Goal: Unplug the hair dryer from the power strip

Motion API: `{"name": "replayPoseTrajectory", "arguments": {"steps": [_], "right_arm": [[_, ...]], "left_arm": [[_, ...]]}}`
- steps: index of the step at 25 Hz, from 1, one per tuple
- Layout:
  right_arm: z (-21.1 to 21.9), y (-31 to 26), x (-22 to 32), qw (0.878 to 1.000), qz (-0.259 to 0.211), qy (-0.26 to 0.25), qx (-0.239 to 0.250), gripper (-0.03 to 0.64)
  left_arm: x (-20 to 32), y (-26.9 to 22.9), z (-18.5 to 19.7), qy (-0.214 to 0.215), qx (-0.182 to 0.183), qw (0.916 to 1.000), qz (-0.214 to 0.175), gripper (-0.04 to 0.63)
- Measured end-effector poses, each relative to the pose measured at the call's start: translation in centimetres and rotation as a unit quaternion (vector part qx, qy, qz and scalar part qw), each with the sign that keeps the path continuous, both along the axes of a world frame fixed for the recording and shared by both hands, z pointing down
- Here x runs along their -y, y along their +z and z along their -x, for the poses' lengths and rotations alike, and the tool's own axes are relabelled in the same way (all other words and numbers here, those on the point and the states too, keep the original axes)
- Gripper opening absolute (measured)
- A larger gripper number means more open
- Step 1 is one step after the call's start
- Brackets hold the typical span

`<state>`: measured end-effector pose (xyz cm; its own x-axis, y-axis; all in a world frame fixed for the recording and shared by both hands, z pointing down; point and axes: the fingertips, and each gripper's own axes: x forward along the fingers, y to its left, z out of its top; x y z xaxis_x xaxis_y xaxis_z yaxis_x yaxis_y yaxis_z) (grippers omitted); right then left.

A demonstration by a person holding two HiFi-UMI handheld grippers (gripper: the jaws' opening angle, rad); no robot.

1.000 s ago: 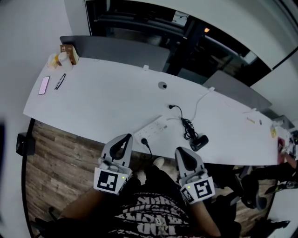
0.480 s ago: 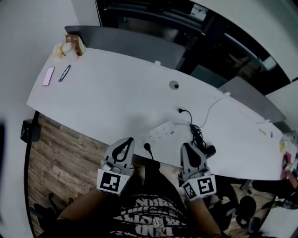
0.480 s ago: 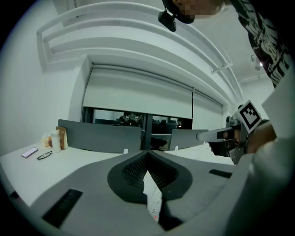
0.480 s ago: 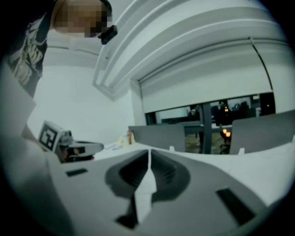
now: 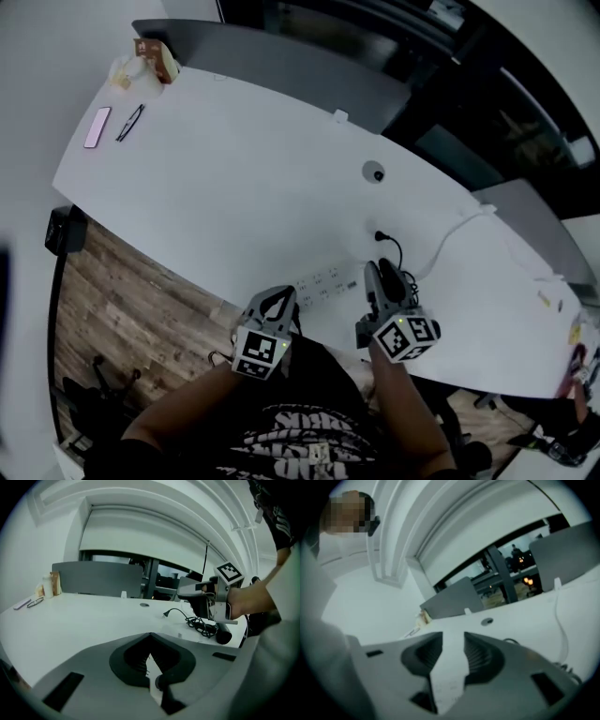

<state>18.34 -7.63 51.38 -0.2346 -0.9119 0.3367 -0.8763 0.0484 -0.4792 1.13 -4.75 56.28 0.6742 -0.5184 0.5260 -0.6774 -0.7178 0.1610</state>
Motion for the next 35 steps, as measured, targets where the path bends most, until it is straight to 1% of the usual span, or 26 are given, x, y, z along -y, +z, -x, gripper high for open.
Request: {"name": "replayPoseTrajectory", "arguments": {"steps": [3, 6, 9, 12, 15, 19, 22, 25, 26, 27, 29, 30, 33, 34, 35], "right_arm": [[-1.6, 3.8, 1.6, 0.998, 0.045, 0.029, 0.028, 0.146], [-3.0, 6.6, 2.4, 0.992, 0.092, 0.068, 0.052, 0.146], [-3.9, 8.5, 3.1, 0.983, 0.122, 0.115, 0.079, 0.171], [-4.9, 10.0, 3.9, 0.969, 0.135, 0.165, 0.124, 0.207], [-6.4, 11.2, 4.1, 0.954, 0.132, 0.218, 0.160, 0.222], [-8.5, 11.4, 4.9, 0.943, 0.089, 0.270, 0.176, 0.224], [-9.5, 11.2, 5.6, 0.937, 0.066, 0.283, 0.195, 0.222], [-10.0, 10.7, 5.8, 0.932, 0.042, 0.275, 0.232, 0.224], [-10.1, 10.6, 5.8, 0.927, 0.037, 0.274, 0.255, 0.224], [-10.3, 10.7, 5.7, 0.917, 0.035, 0.280, 0.283, 0.229], [-10.7, 11.1, 5.3, 0.888, 0.048, 0.309, 0.337, 0.238], [-11.1, 11.6, 5.2, 0.875, 0.054, 0.324, 0.355, 0.238], [-12.7, 13.7, 5.6, 0.850, 0.066, 0.356, 0.383, 0.238], [-13.2, 14.5, 5.7, 0.843, 0.072, 0.367, 0.387, 0.236], [-13.6, 15.1, 5.8, 0.840, 0.078, 0.374, 0.385, 0.235]], "left_arm": [[0.5, 2.7, -0.4, -0.010, 0.017, 0.9997, 0.016, 0.028], [0.7, 4.7, -0.9, -0.005, 0.034, 0.9992, 0.019, 0.028], [0.2, 6.7, -1.0, -0.003, 0.047, 0.9984, 0.030, 0.028], [0.1, 7.3, -0.9, 0.007, 0.063, 0.9978, 0.021, 0.028], [-0.4, 7.4, -1.2, 0.027, 0.075, 0.9968, 0.003, 0.028], [-0.5, 7.3, -1.3, 0.028, 0.072, 0.9970, -0.004, 0.028], [-0.5, 7.3, -1.3, 0.033, 0.070, 0.9970, -0.005, 0.028], [-0.6, 7.2, -1.3, 0.036, 0.065, 0.9972, -0.008, 0.028], [-0.6, 7.2, -1.3, 0.036, 0.064, 0.9973, -0.010, 0.028], [-0.6, 7.1, -1.3, 0.035, 0.062, 0.9974, -0.011, 0.028], [-0.5, 7.2, -1.2, 0.035, 0.059, 0.9975, -0.014, 0.028], [-0.5, 7.2, -1.2, 0.036, 0.059, 0.9975, -0.015, 0.028], [-0.7, 7.3, -1.3, 0.040, 0.061, 0.9972, -0.015, 0.028], [-0.8, 7.3, -1.3, 0.043, 0.061, 0.9971, -0.016, 0.028], [-0.8, 7.3, -1.4, 0.046, 0.061, 0.9969, -0.016, 0.028]]}}
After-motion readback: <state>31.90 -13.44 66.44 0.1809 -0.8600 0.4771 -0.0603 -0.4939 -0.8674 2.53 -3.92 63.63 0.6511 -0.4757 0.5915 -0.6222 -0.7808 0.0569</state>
